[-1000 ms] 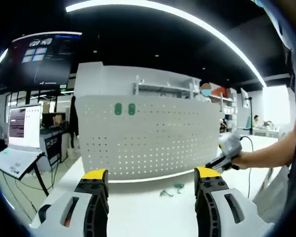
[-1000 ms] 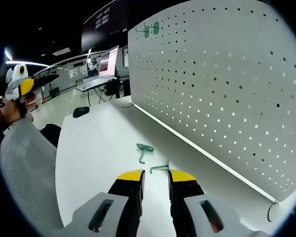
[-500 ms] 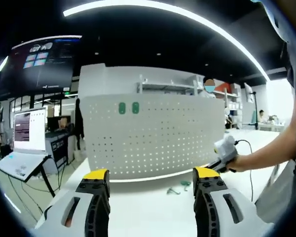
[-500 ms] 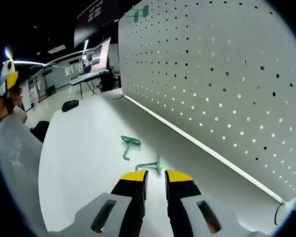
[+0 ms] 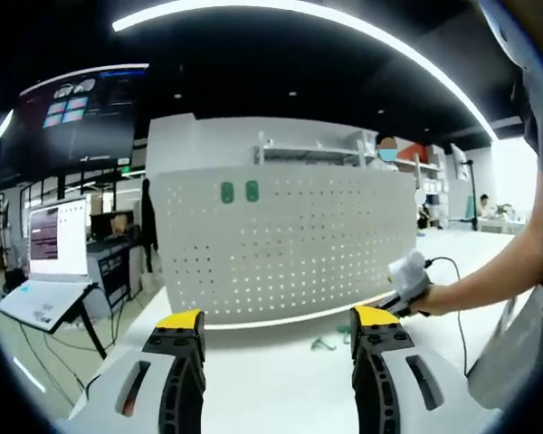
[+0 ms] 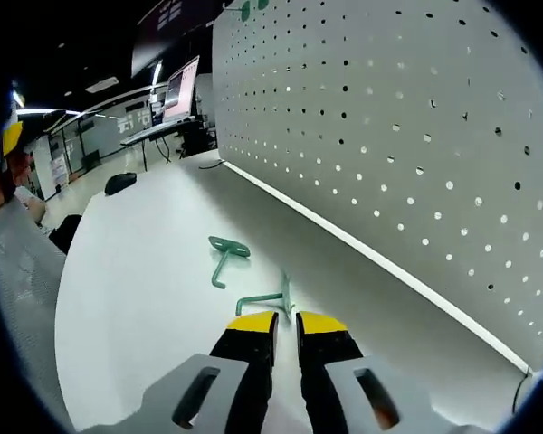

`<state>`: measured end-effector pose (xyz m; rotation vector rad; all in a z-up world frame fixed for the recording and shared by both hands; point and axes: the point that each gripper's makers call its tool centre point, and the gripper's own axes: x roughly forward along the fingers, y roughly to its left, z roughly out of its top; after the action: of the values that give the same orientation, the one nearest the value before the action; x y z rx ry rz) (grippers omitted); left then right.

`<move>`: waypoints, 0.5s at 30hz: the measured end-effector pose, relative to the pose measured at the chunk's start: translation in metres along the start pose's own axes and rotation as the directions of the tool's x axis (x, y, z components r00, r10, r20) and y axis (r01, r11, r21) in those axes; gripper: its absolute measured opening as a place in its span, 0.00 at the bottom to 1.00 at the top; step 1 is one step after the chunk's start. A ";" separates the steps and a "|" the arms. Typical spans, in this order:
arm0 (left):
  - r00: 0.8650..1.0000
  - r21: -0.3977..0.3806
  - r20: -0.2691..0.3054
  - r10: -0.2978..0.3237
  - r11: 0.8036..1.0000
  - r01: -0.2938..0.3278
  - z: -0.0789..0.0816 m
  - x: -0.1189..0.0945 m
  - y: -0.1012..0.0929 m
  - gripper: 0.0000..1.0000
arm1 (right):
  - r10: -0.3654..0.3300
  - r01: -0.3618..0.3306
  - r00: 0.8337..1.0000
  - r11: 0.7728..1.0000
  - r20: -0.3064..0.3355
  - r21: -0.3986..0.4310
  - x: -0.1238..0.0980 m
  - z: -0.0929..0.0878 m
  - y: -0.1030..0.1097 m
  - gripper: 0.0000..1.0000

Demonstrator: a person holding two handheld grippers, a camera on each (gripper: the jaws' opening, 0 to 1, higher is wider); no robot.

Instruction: Insert the hook assembly into the mounting plate slot until the hook locks in place.

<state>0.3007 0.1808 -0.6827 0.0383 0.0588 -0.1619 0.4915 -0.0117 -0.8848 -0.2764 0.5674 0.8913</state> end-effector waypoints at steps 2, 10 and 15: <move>1.000 0.001 -0.004 -0.001 1.000 0.001 -0.001 0.000 0.000 0.66 | -0.003 0.003 1.000 1.000 0.000 -0.007 0.001 0.000 0.000 0.06; 1.000 -0.002 -0.004 0.003 1.000 -0.003 -0.002 0.000 0.002 0.65 | -0.011 0.011 1.000 1.000 0.012 -0.027 0.005 0.004 -0.002 0.02; 1.000 -0.002 -0.001 0.004 1.000 -0.004 -0.002 -0.001 0.003 0.65 | -0.012 0.012 1.000 0.999 0.008 -0.044 0.000 0.006 0.001 0.02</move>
<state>0.3003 0.1837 -0.6842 0.0365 0.0600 -0.1576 0.4921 -0.0085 -0.8797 -0.3164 0.5387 0.8936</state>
